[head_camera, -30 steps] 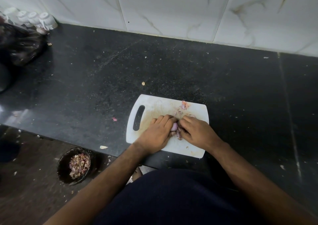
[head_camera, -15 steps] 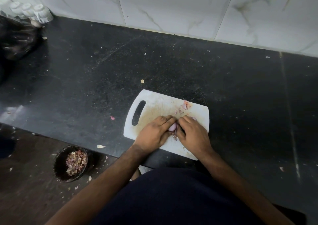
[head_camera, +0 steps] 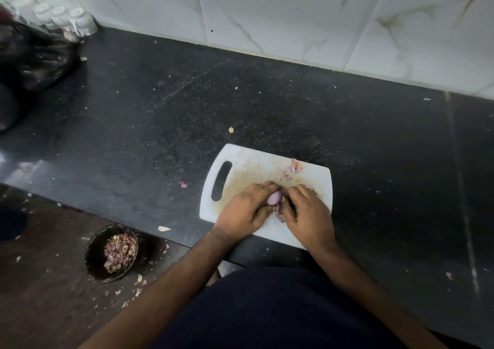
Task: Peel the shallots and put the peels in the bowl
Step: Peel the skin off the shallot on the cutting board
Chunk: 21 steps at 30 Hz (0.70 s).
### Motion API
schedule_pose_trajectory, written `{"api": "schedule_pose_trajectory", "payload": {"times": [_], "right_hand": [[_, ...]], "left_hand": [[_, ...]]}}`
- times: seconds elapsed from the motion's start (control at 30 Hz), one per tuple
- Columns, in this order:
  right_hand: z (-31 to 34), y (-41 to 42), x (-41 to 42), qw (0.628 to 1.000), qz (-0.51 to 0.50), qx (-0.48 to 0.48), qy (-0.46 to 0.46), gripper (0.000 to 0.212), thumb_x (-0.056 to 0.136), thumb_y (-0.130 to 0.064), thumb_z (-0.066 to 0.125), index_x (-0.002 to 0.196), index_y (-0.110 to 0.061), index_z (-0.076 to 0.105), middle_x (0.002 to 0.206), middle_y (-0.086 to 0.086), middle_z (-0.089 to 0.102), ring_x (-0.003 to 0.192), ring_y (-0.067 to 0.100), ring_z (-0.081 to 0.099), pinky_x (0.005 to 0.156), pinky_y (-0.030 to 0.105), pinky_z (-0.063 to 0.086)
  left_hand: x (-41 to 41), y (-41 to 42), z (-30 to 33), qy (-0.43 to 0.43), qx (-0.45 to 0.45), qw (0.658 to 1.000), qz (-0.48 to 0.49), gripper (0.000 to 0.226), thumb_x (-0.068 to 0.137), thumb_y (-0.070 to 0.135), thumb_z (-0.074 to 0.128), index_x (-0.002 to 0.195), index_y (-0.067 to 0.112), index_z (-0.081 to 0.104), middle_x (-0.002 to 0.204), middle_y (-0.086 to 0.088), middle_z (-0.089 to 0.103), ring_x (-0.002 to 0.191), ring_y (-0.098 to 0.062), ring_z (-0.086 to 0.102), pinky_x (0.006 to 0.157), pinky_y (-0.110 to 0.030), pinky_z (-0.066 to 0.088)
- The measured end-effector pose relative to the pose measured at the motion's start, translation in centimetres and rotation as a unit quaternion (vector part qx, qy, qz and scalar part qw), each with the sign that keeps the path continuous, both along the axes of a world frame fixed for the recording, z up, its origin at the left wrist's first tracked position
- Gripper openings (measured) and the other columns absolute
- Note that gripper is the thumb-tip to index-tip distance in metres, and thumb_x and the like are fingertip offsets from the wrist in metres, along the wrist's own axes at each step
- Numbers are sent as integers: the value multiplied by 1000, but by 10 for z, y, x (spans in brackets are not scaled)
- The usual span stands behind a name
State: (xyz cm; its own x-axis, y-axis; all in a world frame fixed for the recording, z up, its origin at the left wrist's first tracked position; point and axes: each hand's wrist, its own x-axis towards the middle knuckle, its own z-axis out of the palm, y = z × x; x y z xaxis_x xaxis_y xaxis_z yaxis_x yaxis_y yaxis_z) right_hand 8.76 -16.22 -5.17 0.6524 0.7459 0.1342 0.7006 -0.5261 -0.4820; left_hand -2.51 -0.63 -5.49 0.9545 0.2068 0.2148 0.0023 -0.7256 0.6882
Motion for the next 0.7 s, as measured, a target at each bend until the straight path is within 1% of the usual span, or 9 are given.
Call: {"api": "schedule_pose_trajectory", "payload": {"times": [0.1,0.17,0.27,0.33,0.43,0.5,0.57,0.7], "right_hand": [[-3,-1,3,999,-24,32,35,16,100,-31,53,94,-18,59,94,-5,59,85,19,59,66,40,50],[-4,-2,4,996,-36,60,59,10,100,-27,56,99,-18,61,99,-7,59,87,17,61,66,37,50],[-3,-3,4,994,-42,71,71,7,100,-23,58,101,-18,62,100,-8,60,88,15,61,67,34,50],[-2,-2,4,992,-49,86,75,10,102,-23,54,102,-17,63,101,-9,60,88,14,62,69,32,50],[0,-3,3,992,-36,96,77,21,106,-32,46,105,-20,63,102,-11,61,91,12,61,71,35,52],[1,-3,3,993,-20,83,76,19,104,-35,50,109,-24,64,105,-13,62,94,12,62,71,36,53],[1,-2,3,995,-14,66,69,14,101,-32,55,110,-26,64,107,-14,61,94,12,63,70,36,53],[-2,-2,4,996,-18,62,65,5,99,-28,60,101,-26,64,101,-13,62,91,14,63,69,38,54]], "left_hand": [[3,2,4,13,-18,999,47,51,98,24,66,146,11,53,138,-5,63,129,-18,55,110,-30,44],[5,3,5,17,-8,998,55,46,99,29,65,142,14,55,135,-2,64,127,-18,53,109,-34,44],[6,2,4,19,24,998,48,39,99,28,64,136,15,58,131,-1,65,126,-18,53,106,-37,44],[6,1,3,17,26,998,52,36,99,27,66,133,15,59,128,1,65,124,-17,52,105,-35,44],[5,1,4,17,21,998,58,33,98,26,67,129,16,60,124,3,65,119,-15,53,102,-33,44],[5,0,4,23,32,998,56,35,98,27,66,131,16,59,124,3,65,119,-16,53,103,-34,44],[5,0,3,28,46,997,51,39,100,28,63,136,15,58,128,2,65,122,-17,53,104,-35,43],[4,-1,3,42,62,996,45,49,97,27,64,143,14,53,131,0,62,124,-19,52,106,-36,41]]}}
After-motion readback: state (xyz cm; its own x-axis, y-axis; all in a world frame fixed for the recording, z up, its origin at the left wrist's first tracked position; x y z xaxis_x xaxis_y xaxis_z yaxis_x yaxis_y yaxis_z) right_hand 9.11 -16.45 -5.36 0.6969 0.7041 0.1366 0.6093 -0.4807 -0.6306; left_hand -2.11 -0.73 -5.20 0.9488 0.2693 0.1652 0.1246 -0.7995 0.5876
